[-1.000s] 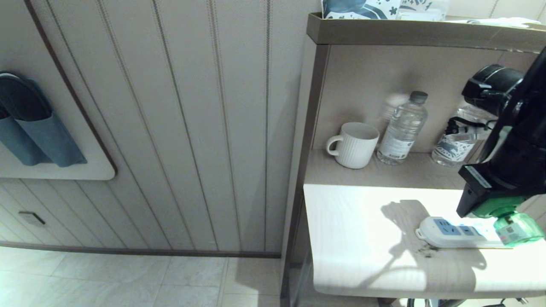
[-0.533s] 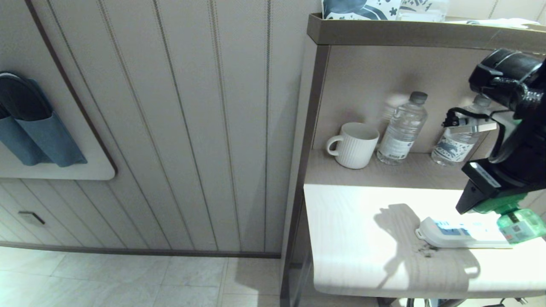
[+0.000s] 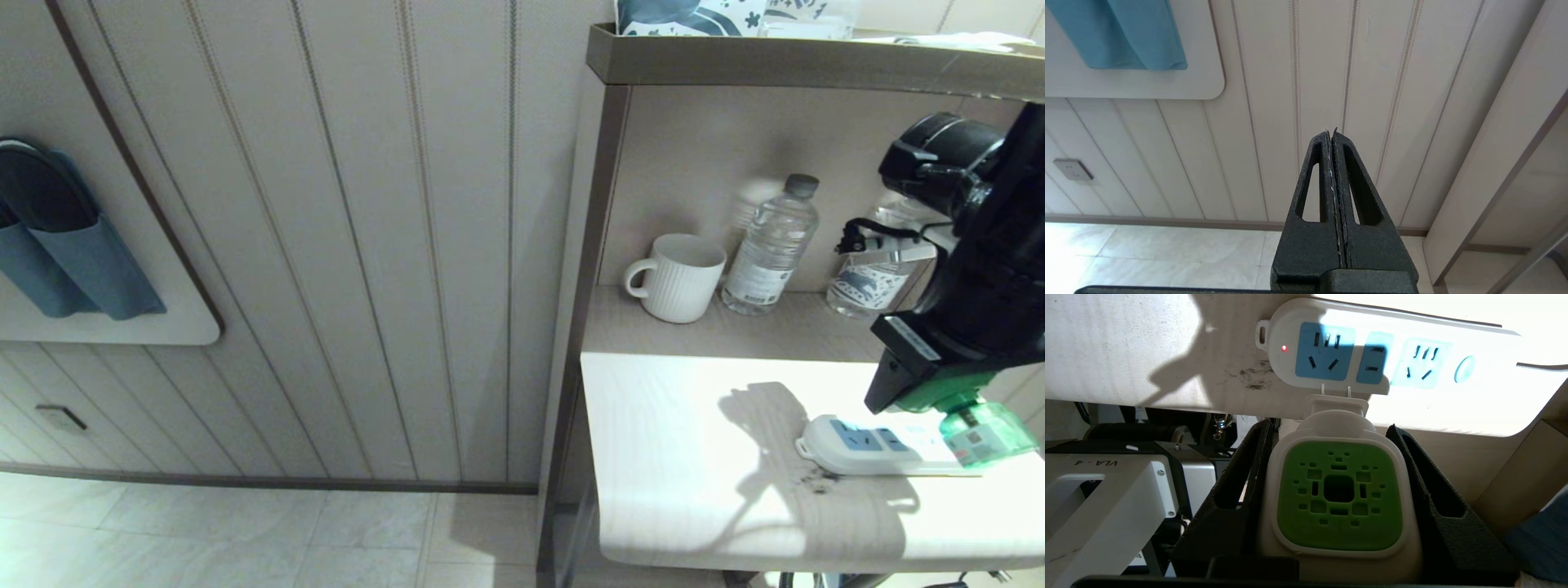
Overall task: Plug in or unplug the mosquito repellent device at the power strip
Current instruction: Insert the plug into the socket
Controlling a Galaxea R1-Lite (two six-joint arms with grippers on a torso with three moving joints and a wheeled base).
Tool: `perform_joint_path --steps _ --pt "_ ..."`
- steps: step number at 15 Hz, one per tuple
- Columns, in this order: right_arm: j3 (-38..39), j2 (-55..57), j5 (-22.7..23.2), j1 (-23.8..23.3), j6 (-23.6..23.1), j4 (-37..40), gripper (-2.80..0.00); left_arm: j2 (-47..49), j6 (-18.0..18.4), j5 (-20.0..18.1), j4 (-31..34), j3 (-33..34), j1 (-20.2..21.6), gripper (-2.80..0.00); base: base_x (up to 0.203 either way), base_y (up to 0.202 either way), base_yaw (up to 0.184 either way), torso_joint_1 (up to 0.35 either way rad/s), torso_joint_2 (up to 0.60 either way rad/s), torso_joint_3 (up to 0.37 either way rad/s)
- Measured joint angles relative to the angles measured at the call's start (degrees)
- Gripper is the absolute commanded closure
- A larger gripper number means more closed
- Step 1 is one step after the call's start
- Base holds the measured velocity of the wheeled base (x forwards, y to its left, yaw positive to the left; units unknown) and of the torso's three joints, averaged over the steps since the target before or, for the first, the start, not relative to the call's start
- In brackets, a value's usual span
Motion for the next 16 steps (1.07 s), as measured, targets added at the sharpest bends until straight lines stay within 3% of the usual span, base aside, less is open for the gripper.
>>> perform_joint_path --steps 6,10,16 --pt "0.41 0.52 0.06 0.17 1.21 -0.02 0.00 0.00 0.02 0.00 -0.01 -0.02 0.00 0.00 0.000 0.000 0.000 0.141 -0.32 -0.183" --pt "3.76 0.75 0.05 0.37 4.17 -0.05 0.00 0.00 0.02 0.00 -0.01 -0.02 0.00 0.00 0.000 0.000 0.000 0.019 -0.04 -0.021" --pt "10.06 1.73 -0.32 0.05 4.47 -0.07 0.00 0.00 0.02 0.00 0.00 0.00 0.00 0.00 0.000 0.000 0.000 0.000 0.00 0.000"
